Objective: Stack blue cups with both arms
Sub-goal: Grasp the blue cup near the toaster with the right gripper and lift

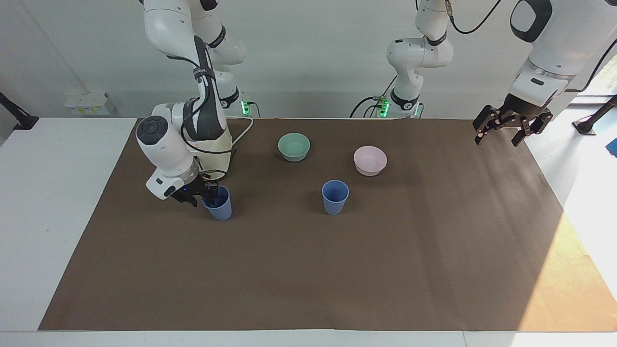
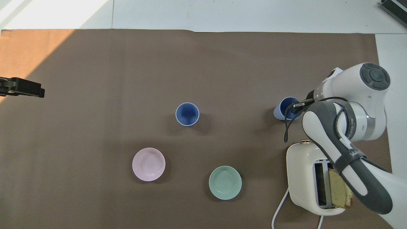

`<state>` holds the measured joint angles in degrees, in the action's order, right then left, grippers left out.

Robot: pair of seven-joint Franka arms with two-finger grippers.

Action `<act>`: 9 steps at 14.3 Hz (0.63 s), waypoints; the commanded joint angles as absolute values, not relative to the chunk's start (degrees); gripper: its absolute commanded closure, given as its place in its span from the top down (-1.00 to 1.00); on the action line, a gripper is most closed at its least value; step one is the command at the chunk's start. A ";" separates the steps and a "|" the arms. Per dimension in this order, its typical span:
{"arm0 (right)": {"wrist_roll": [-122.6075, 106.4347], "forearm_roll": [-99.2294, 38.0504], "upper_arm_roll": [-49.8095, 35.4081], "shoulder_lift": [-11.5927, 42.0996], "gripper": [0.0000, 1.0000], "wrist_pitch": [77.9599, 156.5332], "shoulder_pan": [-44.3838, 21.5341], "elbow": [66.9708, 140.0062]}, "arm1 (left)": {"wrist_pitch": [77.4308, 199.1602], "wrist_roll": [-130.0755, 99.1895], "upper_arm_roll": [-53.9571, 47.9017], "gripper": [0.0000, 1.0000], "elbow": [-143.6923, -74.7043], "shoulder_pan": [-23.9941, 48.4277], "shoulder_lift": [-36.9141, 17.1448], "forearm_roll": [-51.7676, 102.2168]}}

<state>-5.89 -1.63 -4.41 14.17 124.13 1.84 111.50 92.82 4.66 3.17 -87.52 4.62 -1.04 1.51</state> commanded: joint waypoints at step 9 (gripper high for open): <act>-6.26 -2.90 -6.67 12.22 -1.00 108.92 1.76 100.39 | 87.63 10.02 2.55 1.00 -86.13 2.29 -0.26 1.14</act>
